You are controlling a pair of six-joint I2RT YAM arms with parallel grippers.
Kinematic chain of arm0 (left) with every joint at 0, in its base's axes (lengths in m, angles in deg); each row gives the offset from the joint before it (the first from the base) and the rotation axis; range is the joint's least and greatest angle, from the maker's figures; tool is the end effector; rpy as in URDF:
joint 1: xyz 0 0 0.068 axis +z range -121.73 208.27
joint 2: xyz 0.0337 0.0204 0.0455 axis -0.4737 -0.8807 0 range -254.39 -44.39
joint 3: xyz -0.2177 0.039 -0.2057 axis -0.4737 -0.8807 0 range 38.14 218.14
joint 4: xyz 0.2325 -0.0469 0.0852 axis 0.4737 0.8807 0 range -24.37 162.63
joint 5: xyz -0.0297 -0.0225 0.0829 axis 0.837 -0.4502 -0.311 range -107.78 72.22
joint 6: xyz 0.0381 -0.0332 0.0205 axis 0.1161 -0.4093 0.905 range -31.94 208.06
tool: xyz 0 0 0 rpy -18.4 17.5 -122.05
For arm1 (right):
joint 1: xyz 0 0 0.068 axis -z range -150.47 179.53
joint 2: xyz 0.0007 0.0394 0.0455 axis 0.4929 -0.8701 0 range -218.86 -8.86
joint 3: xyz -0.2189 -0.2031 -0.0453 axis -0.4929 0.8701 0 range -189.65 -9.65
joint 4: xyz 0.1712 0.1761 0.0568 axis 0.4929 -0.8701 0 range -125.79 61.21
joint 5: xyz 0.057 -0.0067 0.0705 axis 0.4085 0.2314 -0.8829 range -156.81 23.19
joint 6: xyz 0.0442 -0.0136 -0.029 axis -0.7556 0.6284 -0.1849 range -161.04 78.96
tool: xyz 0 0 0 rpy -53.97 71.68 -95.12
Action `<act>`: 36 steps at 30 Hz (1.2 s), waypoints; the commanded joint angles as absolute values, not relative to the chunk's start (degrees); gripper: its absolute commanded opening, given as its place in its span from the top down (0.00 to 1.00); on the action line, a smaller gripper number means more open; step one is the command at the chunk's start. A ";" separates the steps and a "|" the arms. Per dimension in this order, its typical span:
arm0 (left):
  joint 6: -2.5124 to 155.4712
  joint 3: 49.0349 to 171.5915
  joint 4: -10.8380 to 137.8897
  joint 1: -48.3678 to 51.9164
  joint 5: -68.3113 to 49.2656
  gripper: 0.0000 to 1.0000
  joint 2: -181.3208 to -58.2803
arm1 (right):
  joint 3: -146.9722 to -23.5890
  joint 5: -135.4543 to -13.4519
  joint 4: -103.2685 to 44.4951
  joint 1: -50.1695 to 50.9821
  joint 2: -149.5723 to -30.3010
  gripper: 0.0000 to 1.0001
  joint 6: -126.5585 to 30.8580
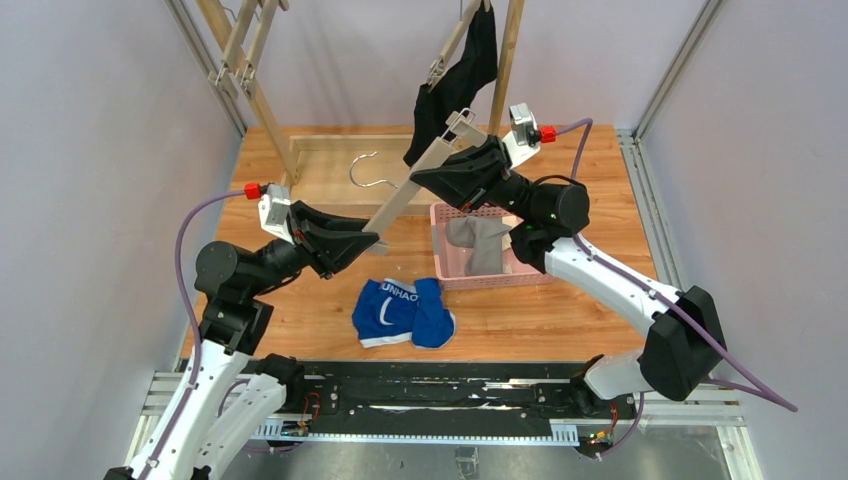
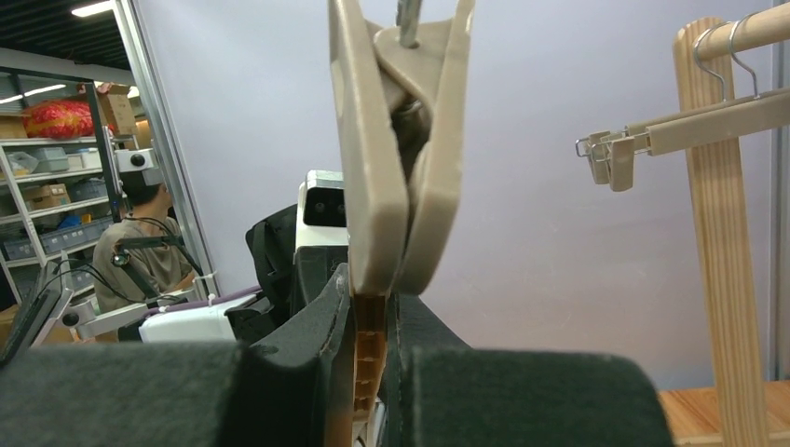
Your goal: Remove the underwear clipped to the hanger
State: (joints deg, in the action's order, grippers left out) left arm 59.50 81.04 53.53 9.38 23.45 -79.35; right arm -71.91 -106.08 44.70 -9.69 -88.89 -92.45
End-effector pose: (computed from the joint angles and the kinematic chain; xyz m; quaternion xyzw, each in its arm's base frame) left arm 0.0856 -0.0547 0.4087 0.2423 0.5590 -0.4934 0.6208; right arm 0.1936 0.1879 0.4731 -0.2899 0.3101 0.7096 0.5625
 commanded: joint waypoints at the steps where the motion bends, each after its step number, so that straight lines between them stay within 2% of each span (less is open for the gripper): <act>1: 57.59 80.70 51.00 9.29 22.51 0.58 -79.70 | -75.00 -105.49 46.78 -9.14 -87.89 0.99 -90.75; 4: 56.95 81.86 48.77 9.29 22.07 0.48 -80.70 | -74.80 -106.00 46.88 -9.13 -88.04 0.99 -91.13; 15: 58.08 87.59 48.14 9.36 25.18 0.52 -85.91 | -73.86 -106.82 45.88 -9.07 -88.13 0.99 -91.06; 17: 58.17 87.71 48.19 9.32 25.64 0.57 -86.06 | -73.84 -106.78 45.86 -9.14 -88.13 0.99 -90.96; 21: 58.26 87.78 48.17 9.29 26.63 0.79 -86.56 | -74.07 -106.92 45.71 -9.14 -88.37 0.99 -90.96; 25: 58.36 88.59 48.19 9.29 27.83 0.87 -87.16 | -74.01 -107.02 45.18 -9.09 -88.57 0.99 -90.91; 28: 58.31 89.39 48.24 9.29 29.30 0.99 -87.86 | -73.97 -106.98 44.84 -9.14 -88.62 0.99 -90.70; 33: 57.75 90.26 48.27 9.29 29.98 1.00 -87.68 | -73.57 -106.72 43.41 -9.14 -89.01 0.99 -90.11; 34: 57.78 90.26 48.23 9.30 29.57 1.00 -87.28 | -73.46 -106.67 42.84 -9.09 -89.10 0.95 -89.86; 35: 57.84 90.32 48.23 9.29 29.18 1.00 -86.78 | -73.21 -106.52 42.36 -9.11 -89.10 0.82 -89.56; 36: 57.99 90.39 48.52 9.29 28.67 1.00 -86.35 | -72.73 -106.32 42.17 -9.09 -89.02 0.62 -89.29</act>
